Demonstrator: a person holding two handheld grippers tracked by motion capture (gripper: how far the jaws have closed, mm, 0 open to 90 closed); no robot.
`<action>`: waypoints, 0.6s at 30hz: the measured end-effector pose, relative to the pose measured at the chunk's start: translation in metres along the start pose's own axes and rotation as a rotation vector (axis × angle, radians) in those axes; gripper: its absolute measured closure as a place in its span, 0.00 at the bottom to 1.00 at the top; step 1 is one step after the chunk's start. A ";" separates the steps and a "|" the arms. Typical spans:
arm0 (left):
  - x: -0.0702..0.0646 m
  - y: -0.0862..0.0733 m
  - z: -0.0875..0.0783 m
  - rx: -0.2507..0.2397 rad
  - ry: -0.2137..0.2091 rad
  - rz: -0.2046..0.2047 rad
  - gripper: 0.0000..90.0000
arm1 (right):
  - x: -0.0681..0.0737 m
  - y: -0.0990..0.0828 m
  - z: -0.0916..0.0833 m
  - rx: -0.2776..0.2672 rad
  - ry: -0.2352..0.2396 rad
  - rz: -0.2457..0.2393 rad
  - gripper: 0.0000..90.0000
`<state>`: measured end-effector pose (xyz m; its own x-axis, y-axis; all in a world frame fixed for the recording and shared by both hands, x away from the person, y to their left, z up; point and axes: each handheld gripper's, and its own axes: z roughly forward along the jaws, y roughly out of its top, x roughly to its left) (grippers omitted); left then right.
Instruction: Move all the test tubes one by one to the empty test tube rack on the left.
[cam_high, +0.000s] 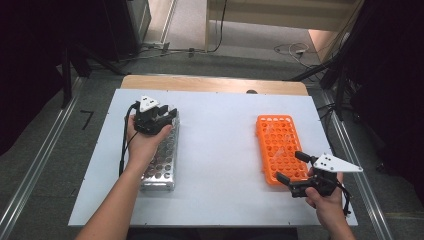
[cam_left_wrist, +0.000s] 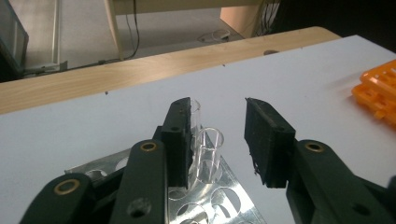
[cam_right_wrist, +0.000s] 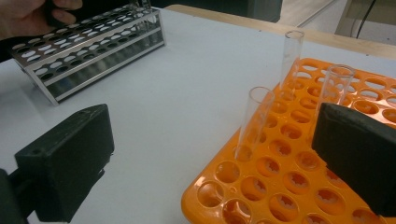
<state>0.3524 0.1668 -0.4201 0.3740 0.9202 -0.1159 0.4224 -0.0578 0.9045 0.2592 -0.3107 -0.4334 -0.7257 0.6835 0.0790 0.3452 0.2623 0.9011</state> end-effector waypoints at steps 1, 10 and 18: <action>-0.001 0.001 -0.003 -0.009 -0.004 -0.003 0.66 | -0.001 0.000 0.000 0.001 -0.002 0.002 0.00; -0.015 -0.002 -0.028 -0.058 -0.092 -0.012 0.45 | -0.007 -0.001 0.002 0.000 -0.024 0.020 0.00; -0.037 -0.011 -0.049 -0.058 -0.156 0.021 0.17 | -0.012 -0.006 0.018 0.030 -0.040 0.036 0.05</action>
<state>0.2935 0.1521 -0.4062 0.5077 0.8475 -0.1547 0.3663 -0.0498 0.9292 0.2764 -0.3078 -0.4479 -0.6887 0.7190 0.0933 0.3883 0.2572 0.8849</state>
